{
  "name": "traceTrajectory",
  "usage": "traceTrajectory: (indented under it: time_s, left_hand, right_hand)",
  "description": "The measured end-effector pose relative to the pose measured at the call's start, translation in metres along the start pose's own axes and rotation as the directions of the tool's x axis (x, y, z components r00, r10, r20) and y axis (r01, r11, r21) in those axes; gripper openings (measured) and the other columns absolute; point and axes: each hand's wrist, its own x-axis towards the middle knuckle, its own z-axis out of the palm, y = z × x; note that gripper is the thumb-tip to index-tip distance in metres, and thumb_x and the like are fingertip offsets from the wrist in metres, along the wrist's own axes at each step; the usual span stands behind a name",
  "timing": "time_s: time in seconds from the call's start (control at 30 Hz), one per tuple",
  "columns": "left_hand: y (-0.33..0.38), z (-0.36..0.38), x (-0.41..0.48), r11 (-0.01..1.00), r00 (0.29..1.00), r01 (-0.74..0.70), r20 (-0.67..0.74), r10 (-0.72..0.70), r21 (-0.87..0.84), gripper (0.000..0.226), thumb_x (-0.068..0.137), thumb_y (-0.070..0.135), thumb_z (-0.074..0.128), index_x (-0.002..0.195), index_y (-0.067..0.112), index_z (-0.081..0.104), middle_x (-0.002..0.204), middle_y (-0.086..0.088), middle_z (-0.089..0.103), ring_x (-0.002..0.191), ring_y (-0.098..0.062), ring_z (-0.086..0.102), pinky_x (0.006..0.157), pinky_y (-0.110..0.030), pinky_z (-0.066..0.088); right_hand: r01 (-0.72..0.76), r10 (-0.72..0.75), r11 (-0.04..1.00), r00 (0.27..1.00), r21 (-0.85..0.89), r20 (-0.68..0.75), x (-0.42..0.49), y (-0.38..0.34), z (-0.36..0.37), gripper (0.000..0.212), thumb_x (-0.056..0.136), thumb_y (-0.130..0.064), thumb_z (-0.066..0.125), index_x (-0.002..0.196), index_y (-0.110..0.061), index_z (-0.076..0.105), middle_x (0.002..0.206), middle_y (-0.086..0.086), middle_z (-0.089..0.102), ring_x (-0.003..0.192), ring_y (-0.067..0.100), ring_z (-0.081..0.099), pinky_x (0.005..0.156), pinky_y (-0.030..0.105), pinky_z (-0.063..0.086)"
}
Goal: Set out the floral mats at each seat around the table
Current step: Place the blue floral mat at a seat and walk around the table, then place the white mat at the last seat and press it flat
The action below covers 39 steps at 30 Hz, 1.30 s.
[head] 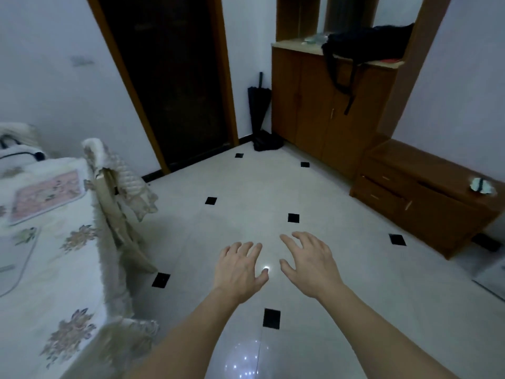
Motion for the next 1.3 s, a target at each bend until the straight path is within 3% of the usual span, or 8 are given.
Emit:
traceTrajectory:
  time_s: [0.17,0.27,0.57,0.73,0.93,1.1,1.3]
  left_hand:
    - [-0.032,-0.010,0.037,0.982,0.982,0.183,-0.047,-0.182,0.038,0.064,0.083,0.060,0.039,0.131,0.022,0.055,0.125,0.002,0.065,0.111,-0.021,0.060,0.093,-0.038,0.047]
    - [-0.058,-0.010,0.038,0.958,0.960,0.280,-0.030,-0.279,0.061,0.063,0.085,0.059,0.040,0.135,0.021,0.051,0.129,0.002,0.062,0.114,-0.022,0.057,0.095,-0.038,0.045]
    - [-0.156,0.004,0.034,0.849,0.851,0.525,-0.071,-0.521,0.061,0.059,0.081,0.059,0.046,0.125,0.021,0.058,0.115,0.002,0.067,0.104,-0.023,0.061,0.090,-0.039,0.049]
    - [-0.234,0.011,0.045,0.798,0.800,0.600,-0.047,-0.598,0.051,0.061,0.083,0.059,0.039,0.130,0.023,0.053,0.125,0.002,0.062,0.114,-0.023,0.056,0.098,-0.041,0.045]
    - [-0.372,0.006,0.067,0.740,0.739,0.673,-0.074,-0.670,0.021,0.063,0.082,0.059,0.039,0.133,0.024,0.052,0.128,0.002,0.061,0.117,-0.023,0.055,0.097,-0.040,0.044]
    - [-0.476,-0.006,0.071,0.651,0.647,0.759,-0.128,-0.752,0.013,0.058,0.082,0.058,0.046,0.128,0.025,0.056,0.122,0.003,0.065,0.110,-0.023,0.059,0.093,-0.040,0.046]
    - [-0.550,0.002,0.052,0.575,0.570,0.818,-0.118,-0.813,-0.020,0.052,0.077,0.052,0.051,0.119,0.022,0.062,0.113,0.001,0.069,0.100,-0.025,0.064,0.082,-0.041,0.052]
  right_hand:
    - [0.180,-0.183,0.983,0.980,0.045,0.076,0.082,-0.004,0.012,0.058,0.093,-0.051,0.042,0.147,-0.033,0.033,0.150,0.001,0.038,0.140,0.020,0.029,0.113,0.039,0.025]
    - [0.270,-0.280,0.959,0.951,0.090,0.128,0.116,-0.023,0.025,0.058,0.094,-0.052,0.039,0.148,-0.034,0.029,0.152,0.000,0.034,0.141,0.019,0.025,0.114,0.038,0.022]
    - [0.494,-0.507,0.862,0.835,0.117,0.214,0.206,-0.109,0.080,0.058,0.090,-0.052,0.044,0.143,-0.032,0.038,0.145,0.003,0.044,0.136,0.021,0.036,0.110,0.040,0.029]
    - [0.576,-0.586,0.810,0.783,0.112,0.208,0.265,-0.176,0.113,0.057,0.085,-0.053,0.042,0.137,-0.030,0.047,0.137,0.005,0.053,0.129,0.024,0.045,0.104,0.044,0.037]
    - [0.622,-0.636,0.769,0.721,0.147,0.274,0.356,-0.284,0.152,0.058,0.090,-0.053,0.041,0.144,-0.034,0.035,0.147,0.001,0.039,0.138,0.020,0.030,0.112,0.040,0.025]
    - [0.659,-0.677,0.733,0.685,0.168,0.267,0.422,-0.377,0.177,0.058,0.090,-0.052,0.042,0.144,-0.035,0.034,0.145,-0.001,0.042,0.136,0.020,0.034,0.111,0.040,0.028]
    - [0.715,-0.746,0.664,0.615,0.219,0.256,0.452,-0.459,0.203,0.055,0.089,-0.048,0.047,0.142,-0.033,0.039,0.141,-0.001,0.047,0.132,0.021,0.039,0.108,0.041,0.033]
